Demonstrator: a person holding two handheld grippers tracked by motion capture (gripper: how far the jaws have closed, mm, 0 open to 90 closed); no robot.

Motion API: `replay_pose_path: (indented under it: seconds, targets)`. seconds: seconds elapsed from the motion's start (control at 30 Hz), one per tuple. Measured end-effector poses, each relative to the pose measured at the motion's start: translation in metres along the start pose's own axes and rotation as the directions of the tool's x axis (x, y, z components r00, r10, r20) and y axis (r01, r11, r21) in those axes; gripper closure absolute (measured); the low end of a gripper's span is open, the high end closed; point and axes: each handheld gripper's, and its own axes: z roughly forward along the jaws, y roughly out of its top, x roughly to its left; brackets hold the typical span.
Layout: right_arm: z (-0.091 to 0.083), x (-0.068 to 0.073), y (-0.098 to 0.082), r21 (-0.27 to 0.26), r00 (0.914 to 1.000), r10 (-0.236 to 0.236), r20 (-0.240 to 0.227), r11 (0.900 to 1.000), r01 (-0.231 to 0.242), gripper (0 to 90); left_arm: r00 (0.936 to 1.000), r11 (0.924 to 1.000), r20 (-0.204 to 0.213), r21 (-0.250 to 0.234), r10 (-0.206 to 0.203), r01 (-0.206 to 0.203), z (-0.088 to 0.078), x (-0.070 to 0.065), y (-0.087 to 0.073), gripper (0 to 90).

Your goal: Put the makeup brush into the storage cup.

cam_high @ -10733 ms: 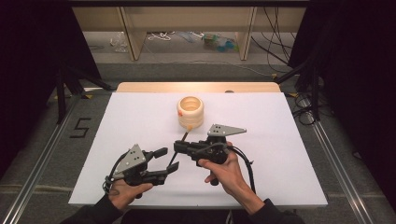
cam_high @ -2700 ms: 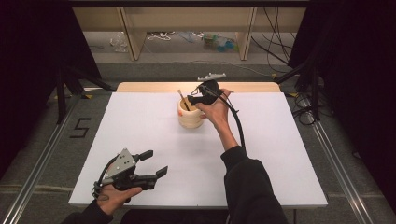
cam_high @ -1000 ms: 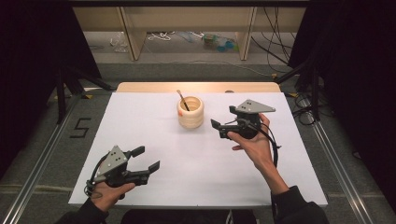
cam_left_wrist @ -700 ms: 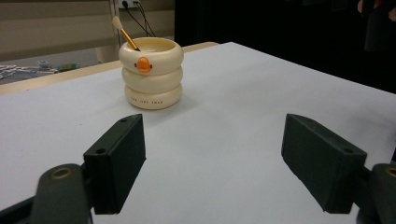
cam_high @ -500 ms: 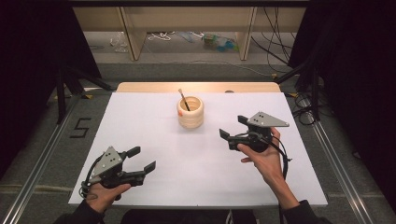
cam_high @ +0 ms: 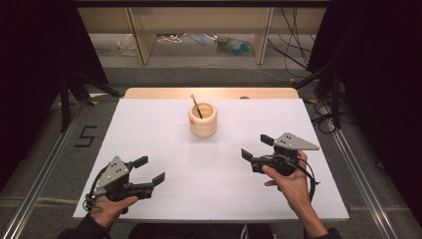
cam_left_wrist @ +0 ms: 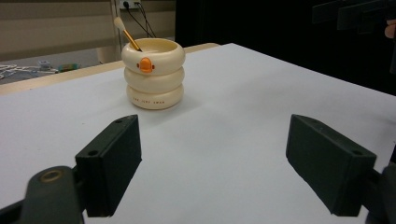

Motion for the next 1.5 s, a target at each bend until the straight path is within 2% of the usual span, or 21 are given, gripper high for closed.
replay_pose_path:
  seconds: [0.07,0.13,0.17,0.23,0.3,0.37,0.43,0.5,0.63,0.83,0.87,0.93,1.0,1.03,1.07,1.13,1.17,1.27,1.37,1.4,1.5]
  targets:
    - [-0.005,0.001,-0.003,0.015,1.0,0.002,0.006,1.0,-0.002,16.1,1.0,1.0,-0.007,0.007,-0.005,0.005,-0.001,0.0,0.0,17.2]
    - [-0.007,0.001,-0.006,0.005,0.9999,0.009,0.006,1.0,-0.009,16.1,1.0,1.0,-0.007,0.005,-0.002,0.002,-0.001,0.0,0.0,16.8]
    - [-0.009,0.001,-0.007,0.017,0.9999,0.013,0.006,1.0,-0.013,16.1,1.0,1.0,-0.007,0.008,-0.001,0.001,-0.002,0.0,0.0,16.5]
    - [-0.011,0.002,-0.011,-0.003,0.9997,0.024,0.002,1.0,-0.024,16.1,1.0,1.0,-0.008,0.004,-0.005,0.005,-0.002,0.0,0.0,16.4]
    - [-0.016,0.003,-0.014,0.017,0.9996,0.026,0.008,1.0,-0.026,16.0,1.0,1.0,-0.009,0.005,-0.003,0.003,-0.002,0.0,0.0,16.3]
    - [-0.02,0.004,-0.017,0.011,0.9997,0.022,0.009,1.0,-0.023,16.0,1.0,1.0,-0.008,0.005,-0.003,0.003,-0.002,0.0,0.0,16.2]
    - [-0.024,0.005,-0.02,0.015,0.9996,0.027,0.012,1.0,-0.027,16.0,0.9998,0.9998,-0.008,0.003,-0.019,0.019,-0.002,-0.001,0.0,16.2]
    - [-0.028,0.006,-0.023,0.014,0.9994,0.032,0.012,0.999,-0.032,16.0,1.0,1.0,-0.006,0.006,0.0,0.0,-0.002,0.0,0.0,16.1]
    - [-0.034,0.007,-0.028,0.015,0.9995,0.021,0.023,1.0,-0.022,16.0,1.0,1.0,-0.002,0.005,0.008,-0.008,-0.003,0.0,0.0,16.1]
    - [-0.041,0.009,-0.036,0.019,0.9986,0.023,0.048,1.0,-0.024,16.0,0.9999,0.9999,-0.012,0.007,-0.008,0.008,-0.006,0.001,-0.001,16.1]
    - [-0.041,0.009,-0.038,0.016,0.9984,0.026,0.049,1.0,-0.027,16.0,0.9999,1.0,-0.012,0.008,0.004,-0.004,-0.006,0.001,-0.001,16.1]
    - [-0.043,0.01,-0.041,0.014,0.9983,0.036,0.046,0.999,-0.036,16.0,0.9999,1.0,-0.011,0.003,-0.001,0.001,-0.007,0.001,-0.001,16.1]
    - [-0.045,0.011,-0.042,0.028,0.9975,0.032,0.062,0.999,-0.034,16.0,0.9998,0.9999,-0.014,0.004,-0.014,0.014,-0.007,0.0,-0.002,16.1]
    - [-0.047,0.011,-0.043,0.027,0.9978,0.032,0.057,0.999,-0.034,16.0,0.9999,1.0,-0.012,0.006,-0.001,0.001,-0.008,0.001,-0.001,16.2]
    - [-0.047,0.012,-0.045,0.004,0.9975,0.045,0.054,0.999,-0.046,16.0,0.9999,1.0,-0.013,0.006,-0.003,0.003,-0.008,0.001,-0.001,16.2]
    - [-0.049,0.012,-0.047,-0.007,0.9974,0.048,0.054,0.999,-0.047,16.0,0.9999,1.0,-0.016,0.002,-0.003,0.003,-0.01,0.002,-0.002,16.1]
    - [-0.052,0.012,-0.048,0.007,0.9971,0.047,0.06,0.999,-0.048,16.0,0.9999,1.0,-0.011,-0.005,-0.004,0.004,-0.009,0.002,-0.002,16.1]
    - [-0.055,0.011,-0.051,-0.003,0.9946,0.059,0.085,0.998,-0.059,16.0,0.9997,1.0,-0.02,0.002,-0.01,0.01,-0.012,0.002,-0.002,16.2]
    - [-0.059,0.011,-0.055,-0.018,0.9937,0.084,0.074,0.996,-0.083,16.0,0.9997,1.0,-0.022,0.003,-0.006,0.006,-0.014,0.003,-0.003,16.2]
    - [-0.062,0.011,-0.055,-0.005,0.9931,0.077,0.089,0.997,-0.076,16.0,0.9998,0.9999,-0.02,-0.002,-0.01,0.01,-0.013,0.003,-0.003,16.1]
    - [-0.064,0.011,-0.057,-0.005,0.9937,0.078,0.081,0.997,-0.078,16.0,0.9997,0.9999,-0.022,0.004,-0.01,0.01,-0.014,0.003,-0.003,15.8]
